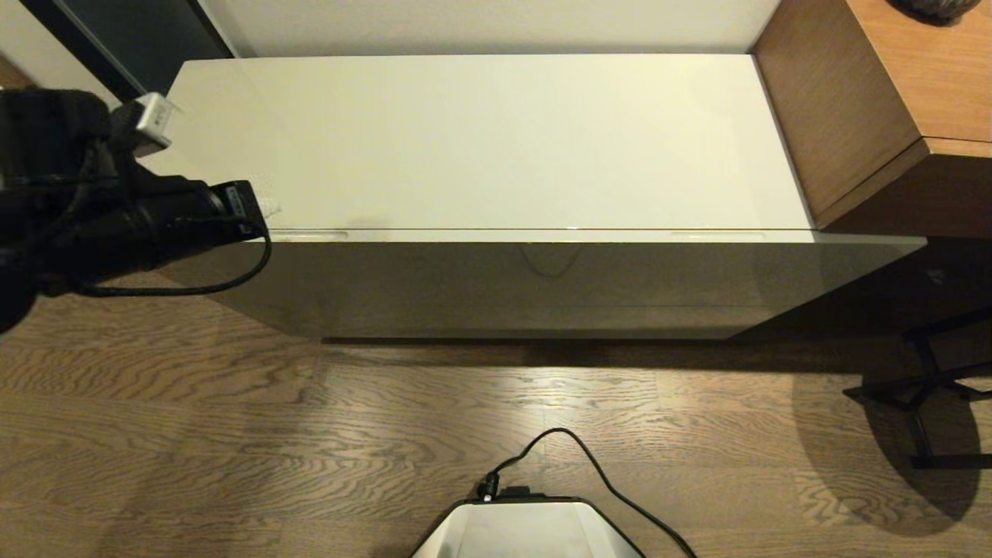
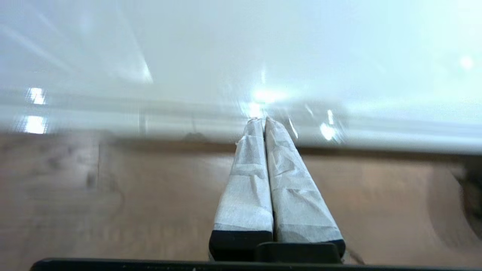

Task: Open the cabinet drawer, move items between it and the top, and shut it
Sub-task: Open the drawer

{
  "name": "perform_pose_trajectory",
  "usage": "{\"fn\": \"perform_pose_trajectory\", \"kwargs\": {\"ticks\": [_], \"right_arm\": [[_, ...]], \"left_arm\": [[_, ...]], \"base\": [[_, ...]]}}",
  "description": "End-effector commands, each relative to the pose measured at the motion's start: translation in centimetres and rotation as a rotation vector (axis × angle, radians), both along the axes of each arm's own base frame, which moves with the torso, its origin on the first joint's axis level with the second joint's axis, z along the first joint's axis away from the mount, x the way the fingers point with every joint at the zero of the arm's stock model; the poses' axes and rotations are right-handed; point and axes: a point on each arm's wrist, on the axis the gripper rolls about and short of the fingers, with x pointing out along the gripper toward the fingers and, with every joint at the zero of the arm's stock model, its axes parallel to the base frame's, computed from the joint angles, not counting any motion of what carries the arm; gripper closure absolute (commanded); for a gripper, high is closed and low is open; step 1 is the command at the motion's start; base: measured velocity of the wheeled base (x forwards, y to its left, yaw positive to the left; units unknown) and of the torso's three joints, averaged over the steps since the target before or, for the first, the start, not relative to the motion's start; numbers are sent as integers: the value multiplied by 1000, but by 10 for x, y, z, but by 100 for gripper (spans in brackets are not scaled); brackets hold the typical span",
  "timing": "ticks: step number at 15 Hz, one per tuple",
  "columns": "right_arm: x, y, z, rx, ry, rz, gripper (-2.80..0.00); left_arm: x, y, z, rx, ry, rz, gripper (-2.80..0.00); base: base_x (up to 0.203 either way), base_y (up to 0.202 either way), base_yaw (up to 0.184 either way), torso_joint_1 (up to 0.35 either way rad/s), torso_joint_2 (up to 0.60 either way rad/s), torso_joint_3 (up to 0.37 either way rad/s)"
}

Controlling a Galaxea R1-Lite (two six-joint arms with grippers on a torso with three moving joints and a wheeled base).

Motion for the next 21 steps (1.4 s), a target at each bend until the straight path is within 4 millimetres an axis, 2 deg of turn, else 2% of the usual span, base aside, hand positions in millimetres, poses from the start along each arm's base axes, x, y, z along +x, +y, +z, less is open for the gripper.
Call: {"fn": "perform_pose_trajectory", "kwargs": {"ticks": [1, 12, 18, 21], "right_arm": [[-1, 0, -1, 0, -16, 0, 0], [-1, 0, -1, 0, -16, 0, 0], [-1, 0, -1, 0, -16, 2, 0], [-1, 0, -1, 0, -16, 2, 0]], "left_arm": [[35, -3, -29, 6, 57, 16, 0], [45, -10, -48, 67, 92, 41, 0], [56, -11, -74, 73, 167, 37, 0], [68, -12, -98, 75, 235, 27, 0]], "base": [[0, 0, 0, 0, 0, 0], [0, 0, 0, 0, 0, 0], [0, 0, 0, 0, 0, 0], [0, 0, 0, 0, 0, 0]]}}
